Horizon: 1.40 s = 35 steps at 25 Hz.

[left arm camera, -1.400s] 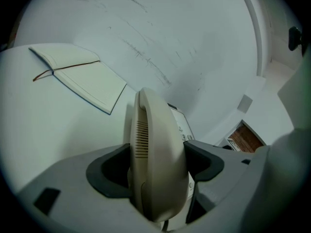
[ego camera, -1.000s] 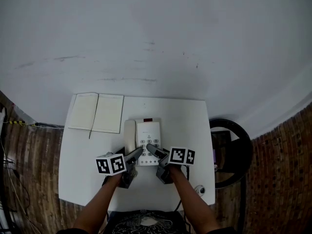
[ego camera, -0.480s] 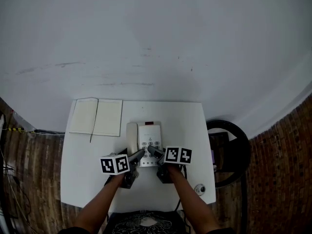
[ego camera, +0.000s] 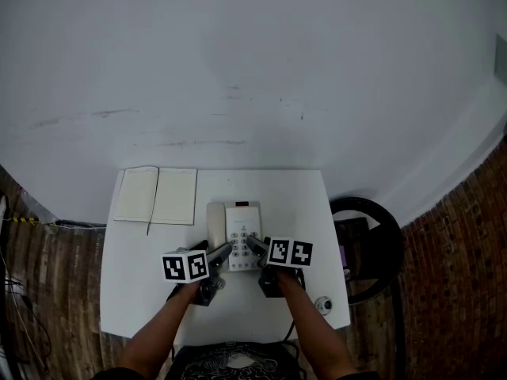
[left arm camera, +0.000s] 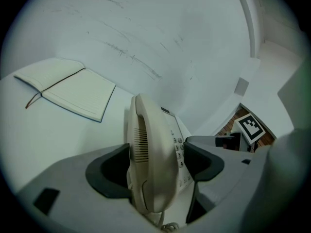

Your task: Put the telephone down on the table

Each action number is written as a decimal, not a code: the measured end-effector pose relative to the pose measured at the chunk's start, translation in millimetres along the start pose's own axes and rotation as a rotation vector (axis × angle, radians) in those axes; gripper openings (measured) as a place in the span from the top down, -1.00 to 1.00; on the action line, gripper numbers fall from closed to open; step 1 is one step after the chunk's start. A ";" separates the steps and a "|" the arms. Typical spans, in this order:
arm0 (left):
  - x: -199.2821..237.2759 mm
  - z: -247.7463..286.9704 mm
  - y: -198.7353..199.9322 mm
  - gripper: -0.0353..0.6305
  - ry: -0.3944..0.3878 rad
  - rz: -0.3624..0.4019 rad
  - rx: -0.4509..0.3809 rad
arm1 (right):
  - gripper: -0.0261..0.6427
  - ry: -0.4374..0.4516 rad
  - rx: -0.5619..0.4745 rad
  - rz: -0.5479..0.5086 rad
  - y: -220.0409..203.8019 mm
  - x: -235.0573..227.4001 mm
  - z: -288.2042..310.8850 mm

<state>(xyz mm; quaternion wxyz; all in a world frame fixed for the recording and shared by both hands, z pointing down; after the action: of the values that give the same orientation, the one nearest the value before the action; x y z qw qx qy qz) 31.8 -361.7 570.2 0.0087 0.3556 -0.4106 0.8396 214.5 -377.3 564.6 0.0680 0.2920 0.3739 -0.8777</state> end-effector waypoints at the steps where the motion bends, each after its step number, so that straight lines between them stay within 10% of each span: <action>1: -1.0 -2.3 2.8 -0.16 -0.002 0.002 -0.007 | 0.13 0.001 -0.010 -0.004 2.0 1.5 -3.7; 12: -31.4 -46.6 57.9 -0.13 -0.015 0.192 -0.108 | 0.28 0.022 -0.164 -0.181 40.7 31.1 -58.8; 24: -55.8 -129.5 123.4 0.33 0.042 0.357 -0.393 | 0.63 0.093 -0.382 -0.414 80.4 80.5 -119.0; 35: -63.1 -159.1 125.3 0.84 0.129 0.446 -0.494 | 0.91 0.143 -0.503 -0.482 85.8 91.5 -134.0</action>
<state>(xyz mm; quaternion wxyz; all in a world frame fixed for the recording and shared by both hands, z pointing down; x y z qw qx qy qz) -53.3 -316.6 381.2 -0.0633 0.1905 -0.6679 0.7166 230.3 -336.0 386.4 -0.0976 0.2302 0.6402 -0.7263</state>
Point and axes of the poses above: the fingertips, and each gripper's own axes: z forward along the fingers, x to its left, y out of its top, the point moved 6 cm from there along -z, backward along the fingers, and after that the axes turned 9 degrees about -x, right-handed, at the moved point
